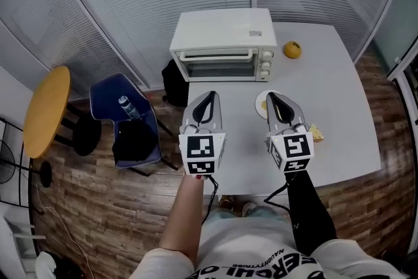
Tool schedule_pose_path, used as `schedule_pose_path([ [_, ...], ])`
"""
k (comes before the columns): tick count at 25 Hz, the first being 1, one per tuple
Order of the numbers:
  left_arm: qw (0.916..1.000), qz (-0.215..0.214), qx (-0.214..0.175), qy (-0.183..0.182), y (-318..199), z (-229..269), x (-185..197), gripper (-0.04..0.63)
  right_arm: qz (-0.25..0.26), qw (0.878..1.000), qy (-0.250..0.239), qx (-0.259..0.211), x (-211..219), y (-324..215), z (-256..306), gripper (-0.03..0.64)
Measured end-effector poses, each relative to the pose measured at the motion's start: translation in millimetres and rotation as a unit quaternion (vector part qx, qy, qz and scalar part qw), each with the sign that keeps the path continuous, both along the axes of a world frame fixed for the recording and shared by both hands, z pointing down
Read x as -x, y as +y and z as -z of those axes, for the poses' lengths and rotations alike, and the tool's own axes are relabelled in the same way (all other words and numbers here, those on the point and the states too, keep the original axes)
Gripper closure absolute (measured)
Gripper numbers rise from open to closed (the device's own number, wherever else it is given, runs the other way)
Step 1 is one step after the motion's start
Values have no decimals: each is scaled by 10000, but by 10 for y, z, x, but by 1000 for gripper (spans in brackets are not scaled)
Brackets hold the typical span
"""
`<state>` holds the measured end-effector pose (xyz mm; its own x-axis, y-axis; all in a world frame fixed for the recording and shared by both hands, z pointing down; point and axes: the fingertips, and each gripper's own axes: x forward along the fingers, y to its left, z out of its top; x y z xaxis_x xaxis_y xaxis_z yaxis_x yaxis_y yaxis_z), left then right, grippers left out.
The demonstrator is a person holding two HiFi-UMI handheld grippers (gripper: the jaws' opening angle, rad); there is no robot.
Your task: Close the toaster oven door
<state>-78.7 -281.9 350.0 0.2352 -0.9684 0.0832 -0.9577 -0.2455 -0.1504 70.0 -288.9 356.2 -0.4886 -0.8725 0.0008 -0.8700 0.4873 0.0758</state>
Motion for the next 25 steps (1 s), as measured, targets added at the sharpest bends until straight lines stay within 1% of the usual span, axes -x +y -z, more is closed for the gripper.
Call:
schedule_pose_path([
  [4, 10000, 24, -85, -33, 318, 40, -222, 538, 154, 9998, 11, -111, -149, 283, 38, 615],
  [9, 9999, 6, -129, -99, 577, 45, -408, 538, 251, 9989, 89, -386, -280, 531, 171, 615],
  [19, 9997, -71, -217, -116, 777, 109, -659, 538, 306, 9983, 56, -503, -403, 721, 270, 615],
  [25, 9996, -105, -251, -100, 833, 115, -728, 540, 286, 9981, 93, -536, -446, 784, 271, 615],
])
